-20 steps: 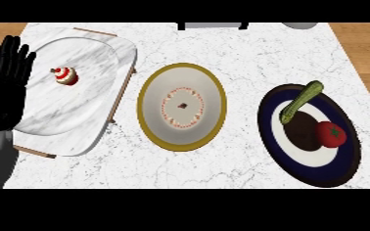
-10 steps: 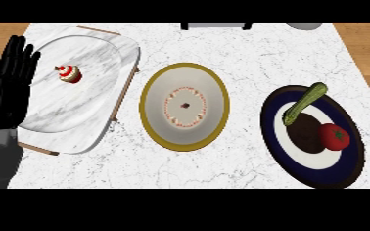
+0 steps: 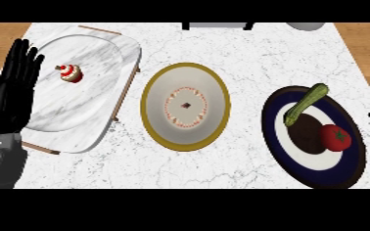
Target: Pick the tomato from the plate and place it in the bowl
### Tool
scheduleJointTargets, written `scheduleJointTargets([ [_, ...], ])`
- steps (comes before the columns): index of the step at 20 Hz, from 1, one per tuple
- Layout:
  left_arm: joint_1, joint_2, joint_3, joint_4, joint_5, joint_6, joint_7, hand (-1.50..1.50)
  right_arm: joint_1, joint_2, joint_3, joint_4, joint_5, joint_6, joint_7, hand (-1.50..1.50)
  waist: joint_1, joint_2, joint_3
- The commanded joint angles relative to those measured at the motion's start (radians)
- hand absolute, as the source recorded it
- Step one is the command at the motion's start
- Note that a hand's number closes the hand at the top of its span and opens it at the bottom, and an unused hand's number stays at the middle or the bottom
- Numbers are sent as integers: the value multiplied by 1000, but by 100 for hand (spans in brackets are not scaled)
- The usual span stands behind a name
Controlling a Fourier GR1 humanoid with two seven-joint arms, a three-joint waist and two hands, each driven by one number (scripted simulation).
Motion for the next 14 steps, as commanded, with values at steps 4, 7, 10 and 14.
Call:
scheduleJointTargets([
  [4, -86, -5, 26, 11, -16, -4, 84, 0, -103, 104, 122, 172, 151, -45, -35, -150, -1, 1, 0],
  [7, -72, -28, 35, 43, -62, -10, 35, 0, -154, 147, 121, 149, 169, -3, -8, -150, -4, 0, 0],
  [10, 2, -40, 41, -27, -52, -40, 13, 0, -216, 151, 140, 341, 250, -83, -109, -150, 4, 0, 0],
  [14, 14, -108, 3, -63, -117, 36, 45, 0, -200, 207, 149, 323, 257, -92, -127, -150, -2, -2, 0],
])
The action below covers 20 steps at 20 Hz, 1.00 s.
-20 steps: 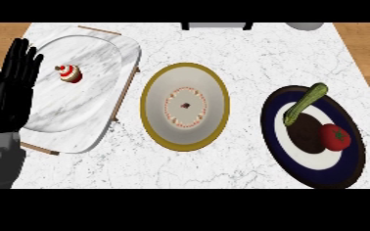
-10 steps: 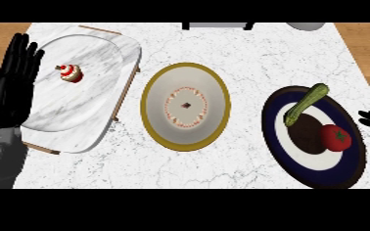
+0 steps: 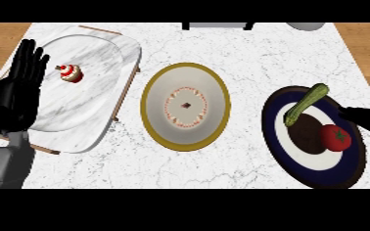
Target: Pick the tomato from the plate and place it in the bowl
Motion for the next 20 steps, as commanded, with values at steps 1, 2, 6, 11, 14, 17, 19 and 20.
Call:
scheduleJointTargets([
  [1, 24, 16, 47, -28, 11, -43, 25, 0, 42, 37, -12, -32, 33, -2, -43, -150, -7, -2, 0],
  [2, 42, 19, 50, -58, 29, -49, 47, 0, -38, -10, -22, 117, 30, -7, -143, -150, 2, -1, 0],
  [6, -16, -31, 28, 11, -34, -29, 7, 0, -61, 67, 25, 114, 84, -42, -128, -150, -4, 0, 0],
  [11, -36, -9, 76, -17, -21, -53, 61, 0, -78, 111, 47, 114, 147, -37, -62, -150, -4, -1, 0],
  [14, -33, -20, 91, 45, -26, -85, -6, 0, -106, 147, 67, 252, 202, -132, -123, -150, -2, 1, 0],
  [17, -114, -25, 97, 94, -48, -63, 27, 0, -154, 119, 22, 251, 185, -72, -143, -150, -6, 1, 0],
  [19, -58, 10, 128, 17, -33, -90, 71, 0, -141, 149, 38, 263, 223, -94, -121, -150, -3, -1, 0],
  [20, -41, -65, 68, -18, -79, -36, 46, 0, -98, 172, 61, 220, 241, -101, -102, -150, -5, -1, 0],
])
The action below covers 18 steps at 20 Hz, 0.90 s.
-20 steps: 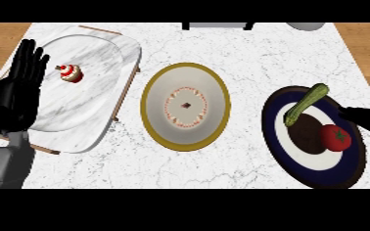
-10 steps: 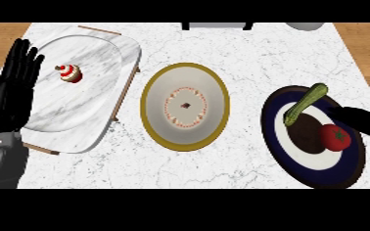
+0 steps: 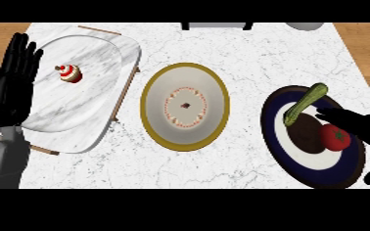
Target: Pick the tomato from the plate and place it in the bowl
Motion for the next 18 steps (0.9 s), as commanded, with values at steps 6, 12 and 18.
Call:
scheduleJointTargets([
  [6, 46, -37, 6, -61, -17, -7, 8, 0, -51, 112, 27, 210, 127, -125, 14, -150, 7, 1, 1],
  [12, 45, -31, 37, -44, -18, -53, -3, 0, -158, 79, -12, 324, 167, -123, -43, -150, 4, 1, 0],
  [18, -45, -13, 45, -6, -22, -38, 68, 0, -202, 91, -58, 384, 131, -213, -149, 150, 3, 2, 1],
])
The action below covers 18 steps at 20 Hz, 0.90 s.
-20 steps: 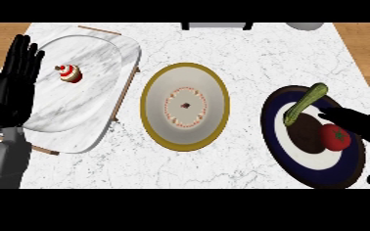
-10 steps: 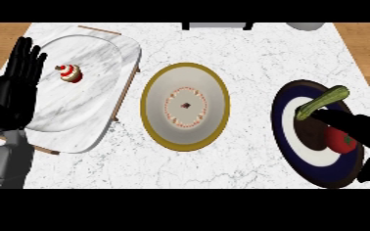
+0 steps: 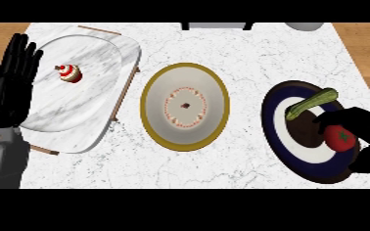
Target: Pick the tomato from the plate and place it in the bowl
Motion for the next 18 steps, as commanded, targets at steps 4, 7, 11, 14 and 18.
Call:
scheduleJointTargets([
  [4, 51, 0, 14, -78, -3, -8, 33, 0, -18, -27, -54, 140, 12, -147, -138, 150, 6, 2, 5],
  [7, 36, 26, 54, -18, 16, -18, 6, 0, 122, 58, -102, -24, 1, -82, 213, 150, -43, -16, 0],
  [11, 90, 14, 74, 1, -17, 33, -11, 0, 299, 59, -286, 73, -49, -145, 434, 150, -180, -32, -5],
  [14, 101, 14, 90, -1, -11, 39, -12, 0, 421, 120, -328, -16, -66, -235, 500, 150, -180, -31, -7],
  [18, 115, 38, 104, -24, 2, 17, -12, 0, 530, 213, -350, -215, -67, -316, 606, 150, -140, -28, -9],
])
